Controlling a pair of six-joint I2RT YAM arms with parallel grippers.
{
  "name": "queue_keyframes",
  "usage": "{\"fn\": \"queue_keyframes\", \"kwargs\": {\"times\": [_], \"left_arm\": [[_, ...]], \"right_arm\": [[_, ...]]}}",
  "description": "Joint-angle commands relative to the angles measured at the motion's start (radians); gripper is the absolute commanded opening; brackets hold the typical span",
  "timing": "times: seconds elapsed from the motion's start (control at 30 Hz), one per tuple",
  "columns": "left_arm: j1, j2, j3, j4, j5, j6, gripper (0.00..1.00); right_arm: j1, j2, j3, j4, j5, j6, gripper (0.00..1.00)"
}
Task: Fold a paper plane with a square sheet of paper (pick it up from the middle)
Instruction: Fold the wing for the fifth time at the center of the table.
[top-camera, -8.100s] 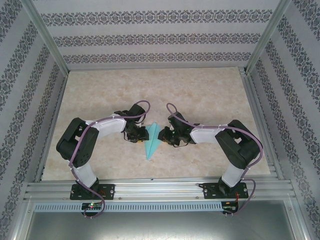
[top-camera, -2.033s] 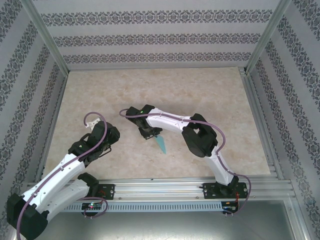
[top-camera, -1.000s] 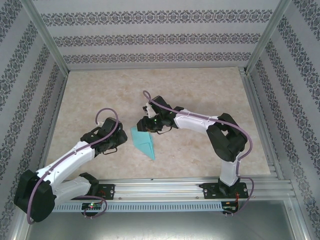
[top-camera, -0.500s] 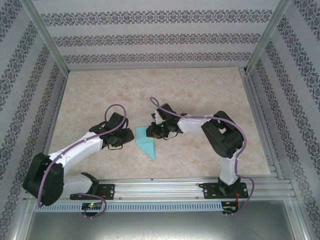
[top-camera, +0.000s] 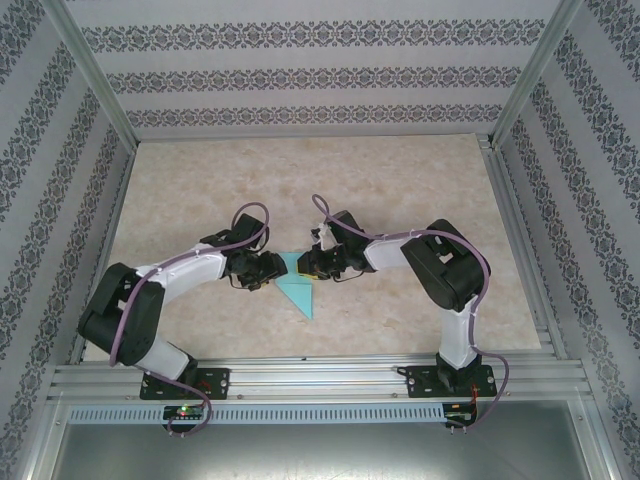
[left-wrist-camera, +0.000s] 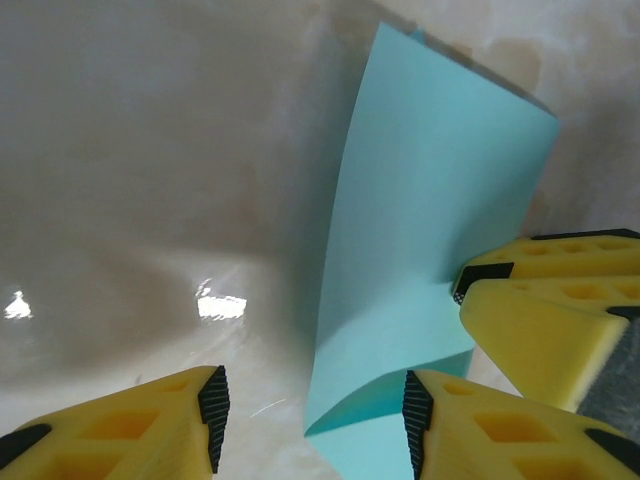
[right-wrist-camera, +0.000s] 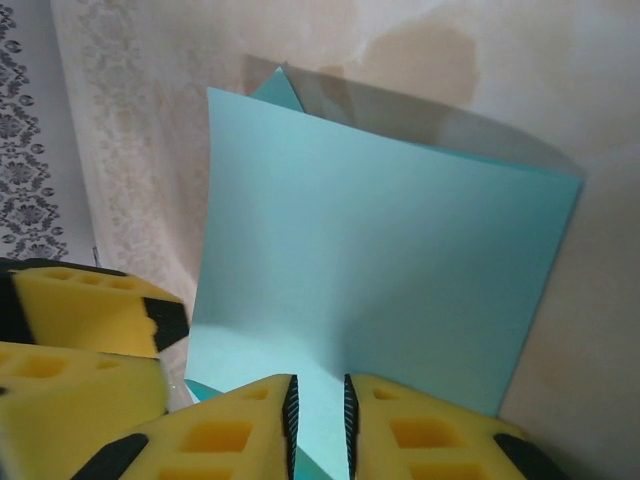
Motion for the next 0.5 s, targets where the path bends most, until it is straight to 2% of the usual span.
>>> {"fn": "queue_keyframes", "kwargs": {"times": [0.0,0.2,0.4,0.47], "left_arm": [[0.016,0.032,0.018,0.068,0.073,-0.021,0.51],[0.025,0.087,0.038,0.113,0.116,-0.026,0.47],[0.051,0.120,0.045,0.166,0.166,-0.035,0.34],[0.060,0.128,0.048,0.183,0.188,-0.034,0.26]], "right_arm": [[-0.011,0.066,-0.036,0.016,0.058,-0.003,0.24],[-0.014,0.080,-0.040,0.017,0.056,-0.008,0.24],[-0.019,0.082,-0.032,0.004,0.050,-0.019,0.25],[-0.022,0.081,-0.026,-0.003,0.047,-0.023,0.26]]}}
